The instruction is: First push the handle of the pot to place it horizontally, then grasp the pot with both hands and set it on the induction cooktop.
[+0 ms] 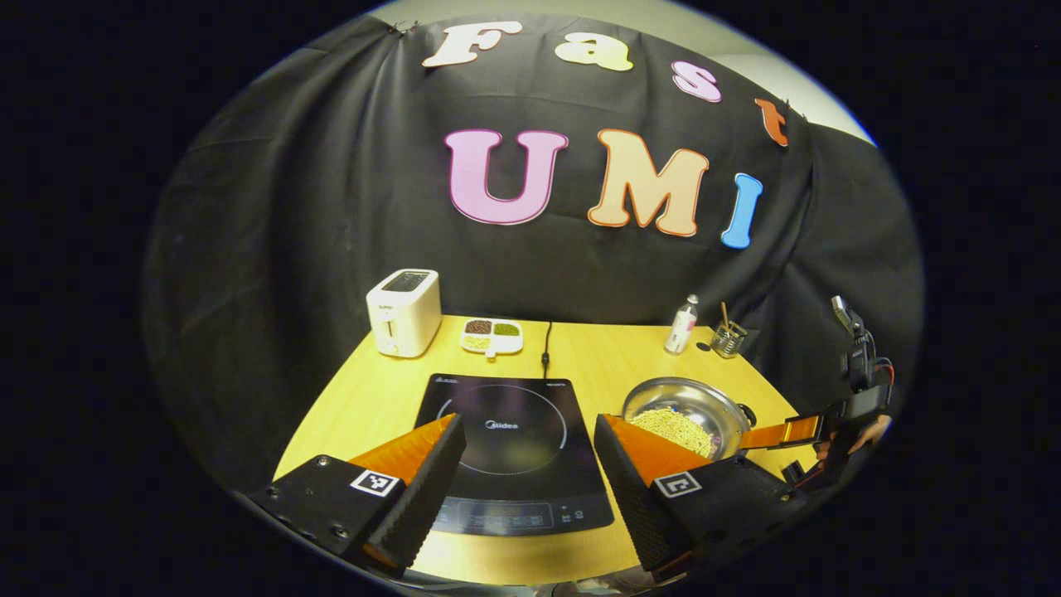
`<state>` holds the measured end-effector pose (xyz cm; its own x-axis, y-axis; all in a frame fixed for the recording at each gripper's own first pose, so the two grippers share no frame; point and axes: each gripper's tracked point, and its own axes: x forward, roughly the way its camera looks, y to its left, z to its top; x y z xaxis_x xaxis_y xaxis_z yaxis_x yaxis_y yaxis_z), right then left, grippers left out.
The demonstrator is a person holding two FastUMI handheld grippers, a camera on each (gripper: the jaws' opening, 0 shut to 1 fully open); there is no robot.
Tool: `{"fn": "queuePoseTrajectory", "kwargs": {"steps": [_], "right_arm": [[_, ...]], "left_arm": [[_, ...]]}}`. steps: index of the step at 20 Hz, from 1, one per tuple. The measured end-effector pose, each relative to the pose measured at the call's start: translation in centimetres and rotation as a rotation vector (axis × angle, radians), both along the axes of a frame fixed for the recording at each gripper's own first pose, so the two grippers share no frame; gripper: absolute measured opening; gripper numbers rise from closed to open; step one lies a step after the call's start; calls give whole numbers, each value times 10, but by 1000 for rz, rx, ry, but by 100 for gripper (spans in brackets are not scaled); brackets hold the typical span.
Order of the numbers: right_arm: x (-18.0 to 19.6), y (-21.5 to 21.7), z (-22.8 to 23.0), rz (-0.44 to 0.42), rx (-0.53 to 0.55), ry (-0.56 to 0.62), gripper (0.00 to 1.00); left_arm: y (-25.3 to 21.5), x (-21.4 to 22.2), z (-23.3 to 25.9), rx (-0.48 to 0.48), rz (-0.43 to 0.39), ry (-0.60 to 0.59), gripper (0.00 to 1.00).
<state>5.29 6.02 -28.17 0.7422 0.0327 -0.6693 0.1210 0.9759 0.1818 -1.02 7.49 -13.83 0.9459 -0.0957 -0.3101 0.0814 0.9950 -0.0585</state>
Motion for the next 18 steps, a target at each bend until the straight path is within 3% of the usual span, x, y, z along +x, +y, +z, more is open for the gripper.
{"fn": "queuePoseTrajectory", "kwargs": {"steps": [1,2,6,12,18], "right_arm": [[2,-11,2,-7,-9,2,93],[4,-21,5,-16,-6,5,100],[24,-56,12,-33,19,25,100],[75,-96,1,23,60,98,100],[107,-110,-30,116,86,208,100]], "left_arm": [[-6,4,-4,-12,-6,18,96],[-14,8,-9,-27,-14,40,96],[-46,28,-29,-106,-30,129,96],[-77,70,-68,-121,23,256,96],[-114,106,-103,-165,-39,361,96]]}}
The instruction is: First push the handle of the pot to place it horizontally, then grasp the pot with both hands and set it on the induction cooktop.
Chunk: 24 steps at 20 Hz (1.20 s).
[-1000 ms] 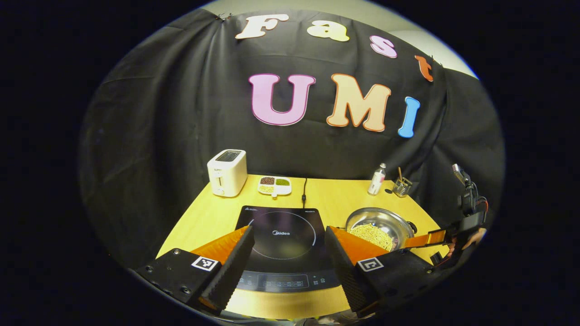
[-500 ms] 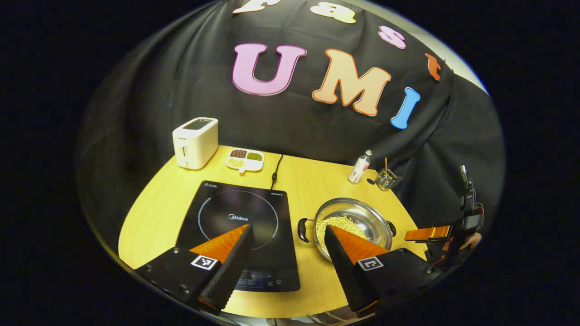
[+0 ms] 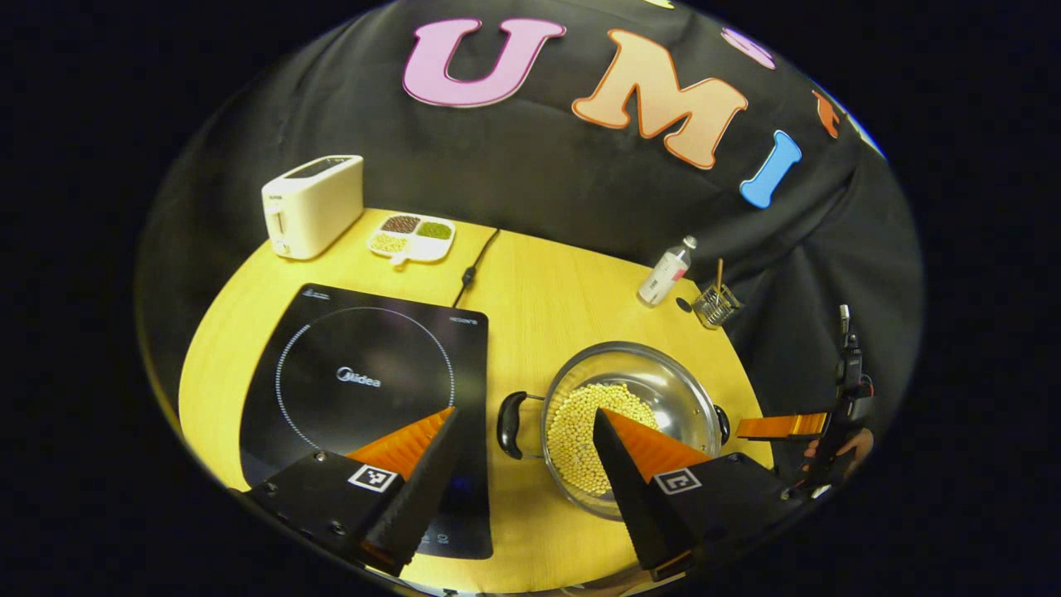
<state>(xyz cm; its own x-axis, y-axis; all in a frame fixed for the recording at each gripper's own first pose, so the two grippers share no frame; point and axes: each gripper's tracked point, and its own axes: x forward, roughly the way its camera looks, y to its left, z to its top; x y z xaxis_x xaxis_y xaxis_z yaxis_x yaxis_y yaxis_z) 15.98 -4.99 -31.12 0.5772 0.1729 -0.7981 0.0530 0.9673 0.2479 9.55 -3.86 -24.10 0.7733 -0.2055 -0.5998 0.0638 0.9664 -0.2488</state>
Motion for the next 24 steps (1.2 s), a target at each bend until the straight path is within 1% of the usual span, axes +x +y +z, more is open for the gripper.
{"fn": "queuePoseTrajectory", "kwargs": {"steps": [2,5,7,8,9,10,11,12,13,14,17,19,21,22,23,24], "right_arm": [[7,0,-8,23,26,35,100],[16,1,-18,50,66,86,100],[21,1,-23,69,93,116,100],[23,2,-25,80,105,125,94],[24,1,-28,90,111,131,100],[25,1,-31,99,114,137,94],[26,1,-33,108,118,144,94],[25,1,-35,118,123,152,100],[26,2,-38,126,128,159,94],[27,4,-39,136,132,164,100],[30,7,-47,155,142,183,99],[31,13,-51,170,161,202,99],[34,20,-55,183,181,216,98],[33,22,-57,188,185,225,98],[33,25,-59,196,188,233,98],[32,29,-61,205,188,240,97]], "left_arm": [[-6,10,-16,10,-12,43,96],[-15,19,-37,-14,-23,121,96],[-10,23,-50,9,-20,171,96],[-9,26,-54,21,-23,187,97],[-9,29,-56,24,-22,191,97],[-11,32,-59,20,-24,204,100],[-14,32,-62,17,-32,220,96],[-15,33,-65,20,-42,237,96],[-17,35,-70,21,-50,254,96],[-19,35,-74,18,-57,268,96],[-24,36,-86,11,-72,322,96],[-23,38,-91,28,-89,343,96],[-23,39,-92,33,-100,365,93],[-23,37,-93,43,-102,387,93],[-22,38,-95,57,-103,402,96],[-22,38,-96,74,-111,419,90]]}}
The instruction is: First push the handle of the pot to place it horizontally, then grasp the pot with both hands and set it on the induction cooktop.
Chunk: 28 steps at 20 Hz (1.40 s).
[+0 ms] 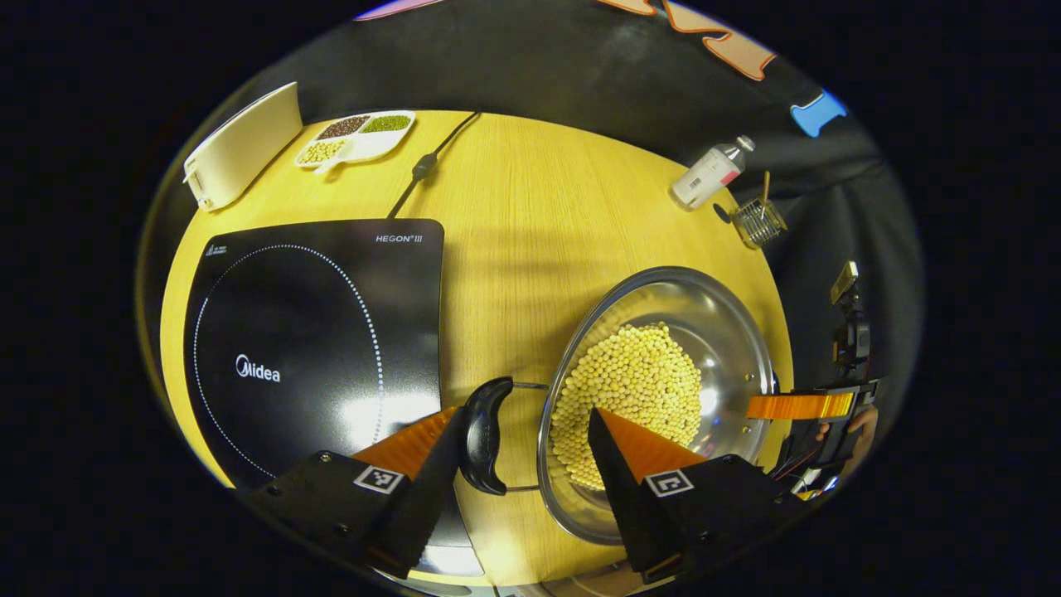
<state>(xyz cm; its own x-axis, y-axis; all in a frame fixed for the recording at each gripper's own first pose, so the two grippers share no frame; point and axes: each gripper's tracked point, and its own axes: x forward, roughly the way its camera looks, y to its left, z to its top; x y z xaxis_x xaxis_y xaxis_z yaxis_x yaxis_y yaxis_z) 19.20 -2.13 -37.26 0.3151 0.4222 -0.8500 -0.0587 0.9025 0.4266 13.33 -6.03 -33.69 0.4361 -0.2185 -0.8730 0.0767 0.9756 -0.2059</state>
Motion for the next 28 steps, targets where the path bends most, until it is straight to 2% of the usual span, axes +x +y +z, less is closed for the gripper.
{"fn": "queuePoseTrajectory", "kwargs": {"steps": [1,3,4,5,7,12,13,14,17,19,20,21,22,23,28], "right_arm": [[1,1,-2,8,-2,4,97],[1,5,-7,12,-2,16,78],[-1,6,-7,21,-4,21,69],[-2,5,-8,25,-15,15,69],[-3,4,-10,39,-29,15,69],[-2,-3,-8,29,-43,17,69],[3,-10,-10,19,-68,9,69],[2,-14,-10,11,-67,13,63],[-2,-13,-13,-9,-15,46,47],[1,-12,-11,-4,16,59,50],[3,-10,-8,-2,35,54,50],[6,-10,-7,-5,53,44,55],[7,-10,-6,-3,62,40,49],[5,-12,-6,4,58,40,43],[-8,-27,4,29,44,30,43]], "left_arm": [[0,1,-2,16,-9,9,89],[3,0,-7,53,-15,34,87],[3,1,-9,75,-20,47,90],[5,0,-12,98,-28,63,80],[4,1,-16,129,-44,86,76],[0,0,-34,150,-62,141,76],[2,0,-36,157,-63,147,82],[2,1,-37,153,-61,152,76],[1,0,-39,119,-63,162,68],[0,-1,-41,92,-77,159,68],[-2,-2,-41,70,-70,163,65],[-2,-4,-40,50,-52,163,62],[-2,-6,-40,39,-41,169,59],[-3,-10,-40,38,-36,177,60],[-19,-24,-35,6,-34,166,56]]}}
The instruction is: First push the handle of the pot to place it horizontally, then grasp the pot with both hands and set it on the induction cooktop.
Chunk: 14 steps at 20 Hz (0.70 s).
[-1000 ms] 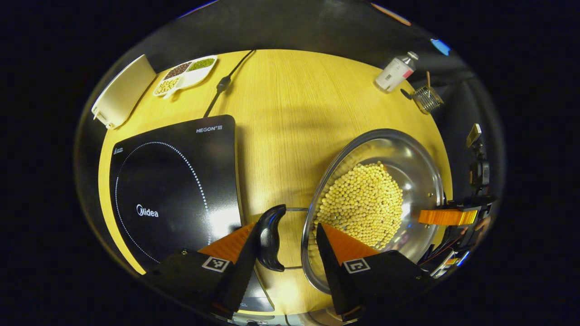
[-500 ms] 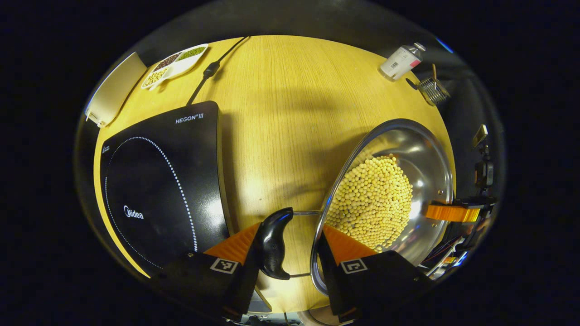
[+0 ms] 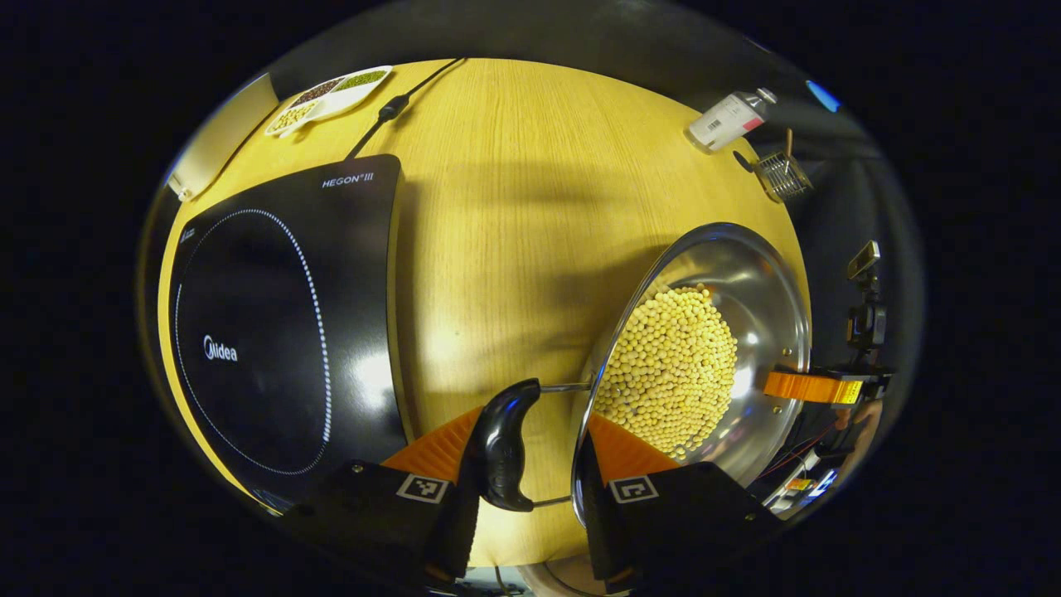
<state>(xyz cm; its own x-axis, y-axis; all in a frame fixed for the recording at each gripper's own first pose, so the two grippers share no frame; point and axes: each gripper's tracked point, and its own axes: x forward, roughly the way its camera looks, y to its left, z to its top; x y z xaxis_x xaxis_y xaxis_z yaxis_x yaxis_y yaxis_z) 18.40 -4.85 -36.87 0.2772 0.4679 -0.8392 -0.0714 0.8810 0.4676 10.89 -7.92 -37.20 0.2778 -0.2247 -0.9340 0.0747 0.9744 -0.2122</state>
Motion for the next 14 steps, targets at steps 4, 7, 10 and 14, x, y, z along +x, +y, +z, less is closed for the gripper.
{"fn": "queuePoseTrajectory", "kwargs": {"steps": [4,7,10,14], "right_arm": [[-16,-8,11,14,-1,15,49],[-31,-6,16,24,7,24,49],[-45,1,21,32,18,30,43],[-52,21,28,33,21,19,43]], "left_arm": [[-9,-22,12,-23,4,18,55],[-7,-41,22,-24,19,49,55],[-1,-54,33,-27,25,55,53],[16,-61,45,-21,31,40,55]]}}
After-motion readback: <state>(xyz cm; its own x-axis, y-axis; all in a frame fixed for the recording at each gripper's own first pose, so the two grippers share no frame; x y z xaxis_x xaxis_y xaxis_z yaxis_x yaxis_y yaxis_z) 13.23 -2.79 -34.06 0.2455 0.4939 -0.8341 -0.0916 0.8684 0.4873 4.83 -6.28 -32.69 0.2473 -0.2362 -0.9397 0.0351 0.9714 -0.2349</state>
